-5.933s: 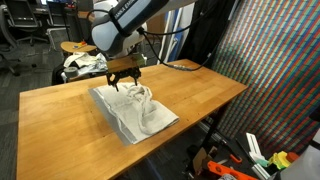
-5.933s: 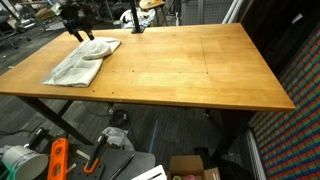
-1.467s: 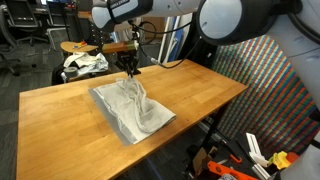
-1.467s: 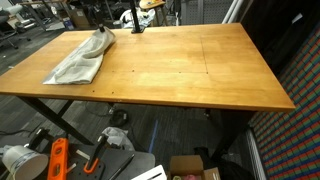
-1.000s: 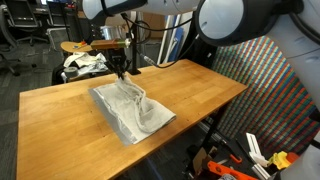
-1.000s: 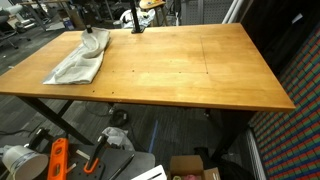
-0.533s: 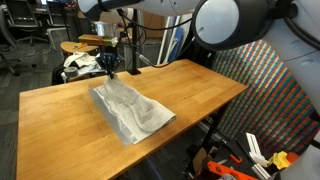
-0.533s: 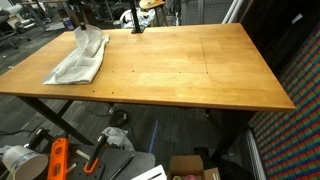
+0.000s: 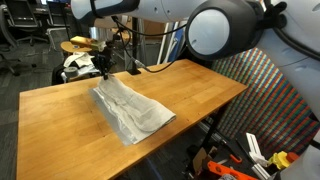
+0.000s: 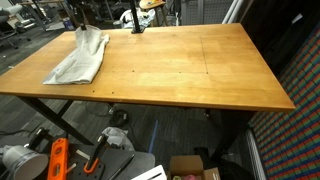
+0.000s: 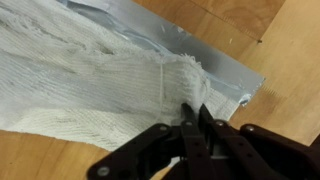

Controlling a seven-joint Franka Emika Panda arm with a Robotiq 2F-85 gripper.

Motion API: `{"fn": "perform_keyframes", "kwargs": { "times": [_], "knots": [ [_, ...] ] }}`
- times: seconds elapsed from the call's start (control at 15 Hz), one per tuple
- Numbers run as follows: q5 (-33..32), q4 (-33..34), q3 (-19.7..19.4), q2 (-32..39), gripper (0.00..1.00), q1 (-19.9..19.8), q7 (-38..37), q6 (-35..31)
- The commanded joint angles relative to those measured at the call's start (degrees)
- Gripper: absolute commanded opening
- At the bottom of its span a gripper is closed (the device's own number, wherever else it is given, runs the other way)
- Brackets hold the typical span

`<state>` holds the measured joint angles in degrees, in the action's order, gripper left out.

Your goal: Fold the cloth on the table

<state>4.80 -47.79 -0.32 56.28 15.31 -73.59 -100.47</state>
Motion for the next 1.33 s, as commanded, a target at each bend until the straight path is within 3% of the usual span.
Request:
{"fn": "perform_keyframes", "kwargs": {
  "times": [0.0,0.27,0.73,0.87,1.07,1.27],
  "knots": [
    [0.0,0.3,0.0,0.2,0.1,0.1,-0.2,0.0],
    [0.4,1.8,-0.4,1.2,0.08,0.2,-2.8,-1.6],
    [-0.4,2.7,-2.4,3.6,0.08,0.8,-13.5,-12.6],
    [-0.7,2.1,-2.1,3.5,0.35,0.6,-12.4,-10.0],
    [-0.7,-1.5,-0.9,1.1,0.55,0.0,-7.1,-8.7],
    [0.9,-5.7,1.8,-2.9,0.77,-1.8,3.8,-8.3]
  ]
}}
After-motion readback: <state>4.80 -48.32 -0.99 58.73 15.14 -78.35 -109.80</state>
